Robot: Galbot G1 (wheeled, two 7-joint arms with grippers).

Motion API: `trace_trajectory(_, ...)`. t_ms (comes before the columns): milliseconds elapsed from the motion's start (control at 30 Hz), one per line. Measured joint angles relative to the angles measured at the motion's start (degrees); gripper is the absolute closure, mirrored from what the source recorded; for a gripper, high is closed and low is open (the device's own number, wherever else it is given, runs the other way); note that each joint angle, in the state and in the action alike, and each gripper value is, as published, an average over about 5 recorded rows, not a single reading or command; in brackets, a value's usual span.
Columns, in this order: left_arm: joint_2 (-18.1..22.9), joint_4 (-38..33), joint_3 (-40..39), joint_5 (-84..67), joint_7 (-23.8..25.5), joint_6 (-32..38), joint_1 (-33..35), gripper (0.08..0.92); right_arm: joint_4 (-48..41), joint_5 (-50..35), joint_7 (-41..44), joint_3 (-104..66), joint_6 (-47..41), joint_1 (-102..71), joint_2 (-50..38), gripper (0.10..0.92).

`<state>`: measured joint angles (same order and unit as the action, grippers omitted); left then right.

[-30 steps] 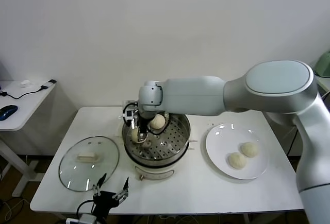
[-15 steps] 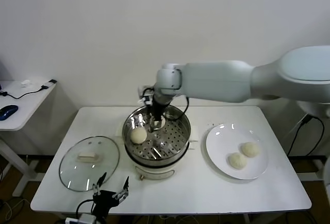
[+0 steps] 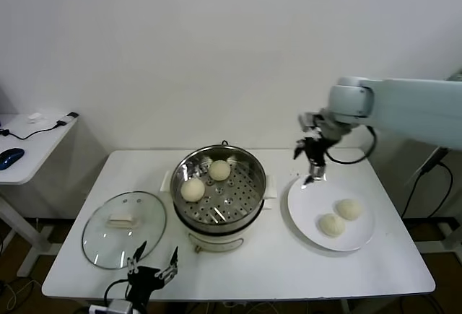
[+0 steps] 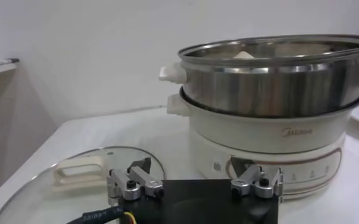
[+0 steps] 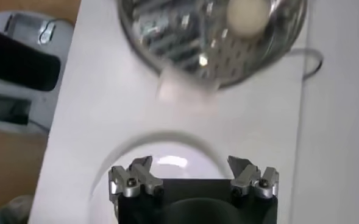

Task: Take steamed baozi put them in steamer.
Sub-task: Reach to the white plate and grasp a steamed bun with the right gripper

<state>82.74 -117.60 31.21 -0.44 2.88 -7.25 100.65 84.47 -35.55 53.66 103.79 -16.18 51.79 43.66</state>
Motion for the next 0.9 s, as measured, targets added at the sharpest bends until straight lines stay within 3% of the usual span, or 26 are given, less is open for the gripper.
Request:
trace_trajectory(333, 0.98, -0.02, 0.34, 0.78, 0.25, -0.29, 0.08, 0.177, -1.62, 9.26, -1.77, -7.51, -1.54, -13.97, -7.55, 0.203)
trace_trajectory(900, 1.41, 0.48, 0.71, 1.00, 0.40, -0.87, -0.20, 0.177, -9.19, 13.90, -3.63, -17.52, -2.95, -29.66, -6.10, 0.205)
